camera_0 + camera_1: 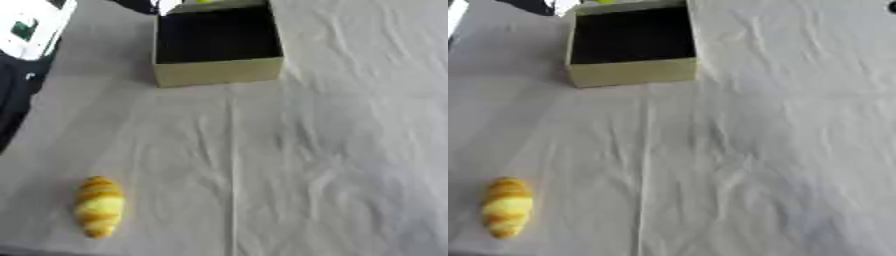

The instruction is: Pick up objects on the table and place them in the box.

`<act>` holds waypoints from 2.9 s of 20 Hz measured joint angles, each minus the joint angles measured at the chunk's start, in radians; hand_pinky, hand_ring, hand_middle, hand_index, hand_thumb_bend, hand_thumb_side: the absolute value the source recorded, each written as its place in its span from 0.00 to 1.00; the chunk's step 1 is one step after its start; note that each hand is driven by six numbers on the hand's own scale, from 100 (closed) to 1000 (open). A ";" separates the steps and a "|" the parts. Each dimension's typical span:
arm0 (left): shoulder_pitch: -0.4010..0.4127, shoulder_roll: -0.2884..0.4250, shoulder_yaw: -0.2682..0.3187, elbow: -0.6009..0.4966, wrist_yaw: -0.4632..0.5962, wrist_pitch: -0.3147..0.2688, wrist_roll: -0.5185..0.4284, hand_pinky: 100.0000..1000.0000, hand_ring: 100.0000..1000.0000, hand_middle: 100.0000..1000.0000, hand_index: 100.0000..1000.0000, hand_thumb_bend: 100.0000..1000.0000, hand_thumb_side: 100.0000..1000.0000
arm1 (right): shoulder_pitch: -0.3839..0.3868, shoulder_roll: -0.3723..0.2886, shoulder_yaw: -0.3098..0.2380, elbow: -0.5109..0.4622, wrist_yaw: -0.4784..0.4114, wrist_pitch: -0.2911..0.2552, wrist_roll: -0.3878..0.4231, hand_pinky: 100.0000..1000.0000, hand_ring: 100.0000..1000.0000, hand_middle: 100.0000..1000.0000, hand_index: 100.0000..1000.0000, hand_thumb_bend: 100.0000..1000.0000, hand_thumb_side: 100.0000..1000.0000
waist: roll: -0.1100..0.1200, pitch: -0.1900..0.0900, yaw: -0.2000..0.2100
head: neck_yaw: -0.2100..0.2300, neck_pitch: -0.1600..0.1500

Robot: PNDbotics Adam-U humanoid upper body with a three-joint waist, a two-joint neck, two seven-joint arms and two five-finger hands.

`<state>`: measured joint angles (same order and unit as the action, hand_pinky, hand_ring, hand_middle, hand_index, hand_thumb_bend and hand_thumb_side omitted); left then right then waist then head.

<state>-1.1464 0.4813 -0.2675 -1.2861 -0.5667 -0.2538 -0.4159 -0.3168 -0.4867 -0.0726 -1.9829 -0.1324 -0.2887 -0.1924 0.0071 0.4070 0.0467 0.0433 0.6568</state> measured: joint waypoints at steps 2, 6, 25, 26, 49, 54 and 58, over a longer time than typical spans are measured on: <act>0.000 -0.015 0.000 0.038 -0.027 -0.013 0.006 0.60 0.55 0.47 0.56 0.00 0.00 | -0.001 0.001 0.000 0.000 -0.002 0.002 0.002 0.83 0.61 0.64 0.75 0.00 0.56 | 0.003 0.002 -0.004 | -0.001 -0.016; 0.000 -0.041 0.007 0.103 -0.062 -0.024 0.025 0.60 0.55 0.47 0.56 0.00 0.00 | -0.008 0.008 0.002 0.000 -0.006 0.004 0.004 0.83 0.61 0.64 0.75 0.00 0.56 | 0.003 0.005 -0.010 | -0.002 -0.033; -0.014 -0.092 0.043 0.225 -0.357 -0.002 0.220 0.93 0.99 0.89 0.96 0.40 0.55 | -0.005 0.025 0.006 0.000 -0.016 0.012 0.011 0.83 0.61 0.64 0.75 0.00 0.58 | 0.007 0.013 -0.015 | 0.011 -0.015; -0.014 -0.092 0.044 0.223 -0.357 -0.003 0.223 0.93 1.00 0.89 0.96 0.39 0.55 | -0.002 0.025 0.006 0.000 -0.016 0.012 0.011 0.83 0.61 0.64 0.75 0.00 0.58 | 0.005 0.013 -0.013 | 0.012 -0.014; 0.592 0.531 0.053 -0.691 0.265 0.011 0.206 0.82 0.86 0.77 0.88 0.25 0.41 | 0.037 -0.003 -0.013 0.000 0.013 0.007 -0.020 0.83 0.61 0.64 0.75 0.00 0.56 | 0.019 0.002 0.071 | -0.052 0.029; 0.765 0.614 0.067 -0.699 0.226 -0.120 0.233 0.82 0.86 0.77 0.88 0.26 0.46 | 0.044 -0.005 -0.014 0.000 0.017 0.006 -0.024 0.83 0.61 0.64 0.75 0.00 0.56 | 0.014 -0.005 0.088 | -0.055 0.037; 0.860 0.628 0.070 -0.699 0.191 -0.185 0.244 0.82 0.86 0.78 0.88 0.25 0.50 | 0.050 -0.005 -0.019 0.000 0.019 0.007 -0.029 0.83 0.61 0.64 0.75 0.00 0.56 | 0.008 -0.009 0.095 | -0.056 0.039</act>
<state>-0.2864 1.1095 -0.1973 -1.9856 -0.3752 -0.4392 -0.1721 -0.2670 -0.4913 -0.0915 -1.9829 -0.1138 -0.2814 -0.2211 0.0147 0.3980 0.1421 -0.0123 0.6959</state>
